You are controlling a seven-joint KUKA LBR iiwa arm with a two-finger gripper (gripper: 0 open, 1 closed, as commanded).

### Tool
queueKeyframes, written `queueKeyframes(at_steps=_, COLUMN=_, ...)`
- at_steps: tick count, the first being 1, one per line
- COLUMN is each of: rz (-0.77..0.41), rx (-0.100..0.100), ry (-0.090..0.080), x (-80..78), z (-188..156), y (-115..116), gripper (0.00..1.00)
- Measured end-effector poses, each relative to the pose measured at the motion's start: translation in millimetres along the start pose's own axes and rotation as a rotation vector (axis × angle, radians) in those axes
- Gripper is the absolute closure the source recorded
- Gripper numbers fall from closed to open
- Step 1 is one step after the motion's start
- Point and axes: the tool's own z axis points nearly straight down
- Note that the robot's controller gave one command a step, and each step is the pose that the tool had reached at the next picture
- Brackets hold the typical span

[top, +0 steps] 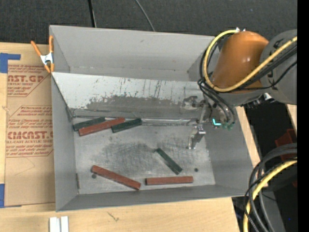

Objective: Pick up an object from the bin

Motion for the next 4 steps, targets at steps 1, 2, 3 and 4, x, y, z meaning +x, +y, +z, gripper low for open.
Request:
queueKeyframes(at_steps=1, rz=-0.001, rx=0.001, ry=-0.008, x=-1.7, z=-4.5, y=0.1, gripper=0.0)
queueKeyframes(at_steps=2, rz=0.077, rx=0.0, ry=-0.011, x=46.4, z=49.8, y=14.4, gripper=0.0)
queueKeyframes(at_steps=3, rz=0.192, rx=-0.002, ry=0.001, x=38.1, z=116.2, y=14.2, gripper=1.0)
queueKeyframes(at_steps=4, rz=0.192, rx=-0.002, ry=0.001, x=37.9, z=116.3, y=14.2, gripper=1.0)
